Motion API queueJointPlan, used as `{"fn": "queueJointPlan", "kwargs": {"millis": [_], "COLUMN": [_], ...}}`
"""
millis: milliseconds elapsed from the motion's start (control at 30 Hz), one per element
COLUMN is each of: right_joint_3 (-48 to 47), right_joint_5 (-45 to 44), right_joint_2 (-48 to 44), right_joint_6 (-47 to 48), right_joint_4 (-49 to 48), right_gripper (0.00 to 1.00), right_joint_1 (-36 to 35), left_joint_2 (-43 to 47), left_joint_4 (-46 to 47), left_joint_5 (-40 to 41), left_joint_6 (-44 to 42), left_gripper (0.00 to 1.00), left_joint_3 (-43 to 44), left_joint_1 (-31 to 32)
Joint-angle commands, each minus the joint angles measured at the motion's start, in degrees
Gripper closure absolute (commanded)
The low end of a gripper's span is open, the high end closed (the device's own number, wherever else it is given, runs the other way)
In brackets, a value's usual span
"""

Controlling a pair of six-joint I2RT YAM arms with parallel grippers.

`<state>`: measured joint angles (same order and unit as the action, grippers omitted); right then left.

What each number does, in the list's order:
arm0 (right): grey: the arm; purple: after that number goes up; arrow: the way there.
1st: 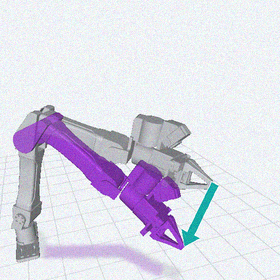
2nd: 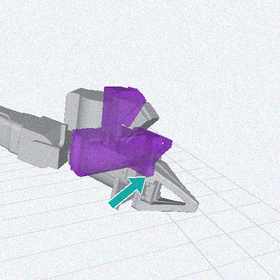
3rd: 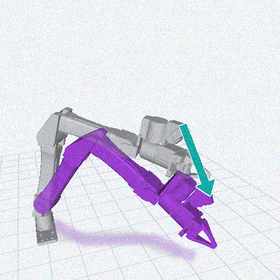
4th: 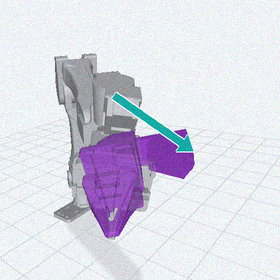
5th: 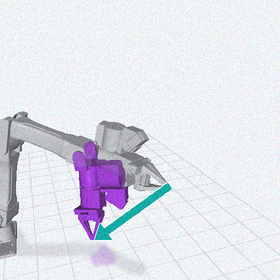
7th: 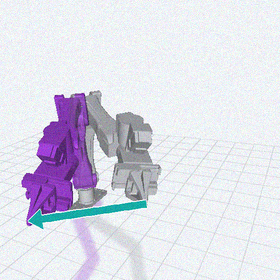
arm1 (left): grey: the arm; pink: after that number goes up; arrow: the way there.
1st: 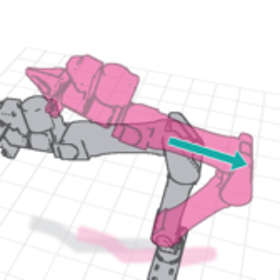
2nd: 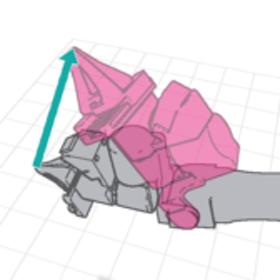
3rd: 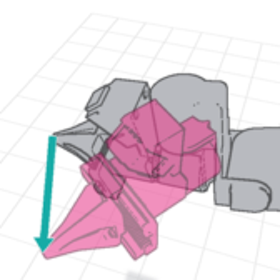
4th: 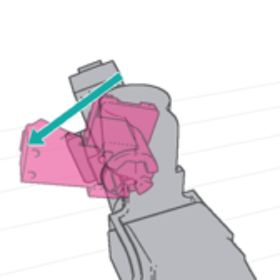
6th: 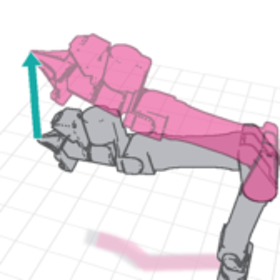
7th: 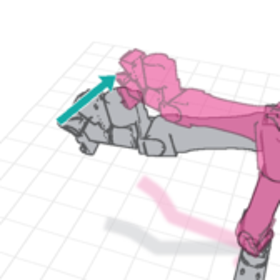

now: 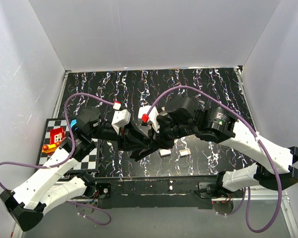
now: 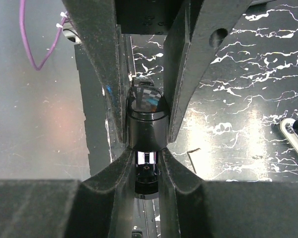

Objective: Unload the staples from the stapler

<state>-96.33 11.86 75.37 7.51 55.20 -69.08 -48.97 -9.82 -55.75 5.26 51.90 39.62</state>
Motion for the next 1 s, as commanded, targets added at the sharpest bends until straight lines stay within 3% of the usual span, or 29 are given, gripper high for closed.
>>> {"fn": "queueJointPlan", "kwargs": {"millis": [0, 200, 533, 767, 967], "right_joint_3": [-1.9, 10.3, 39.2, 45.7, 44.2], "right_joint_5": [1.6, 2.6, 4.8, 4.8, 3.1], "right_joint_2": [-2.3, -8.5, -21.5, -25.0, -25.4], "right_joint_6": [0.1, -3.2, -17.9, -21.8, -21.4], "right_joint_4": [-4.0, -8.5, -27.1, -30.8, -31.4], "right_gripper": [0.99, 0.99, 0.99, 0.99, 0.99], "right_joint_1": [0.0, 0.2, -0.1, -0.5, -0.6], "left_joint_2": [0.6, 3.8, 7.4, 7.0, 5.1], "left_joint_4": [0.2, 1.7, 7.4, 9.5, 9.5], "left_joint_5": [1.2, 3.8, 5.7, 5.9, 5.0], "left_joint_6": [-0.2, 0.6, 6.2, 8.3, 8.5], "left_gripper": [1.0, 1.0, 1.0, 1.0, 1.0], "left_joint_3": [-0.8, -0.7, 1.9, 2.2, 2.4], "left_joint_1": [-0.1, 0.0, 0.0, 0.0, 0.0]}}
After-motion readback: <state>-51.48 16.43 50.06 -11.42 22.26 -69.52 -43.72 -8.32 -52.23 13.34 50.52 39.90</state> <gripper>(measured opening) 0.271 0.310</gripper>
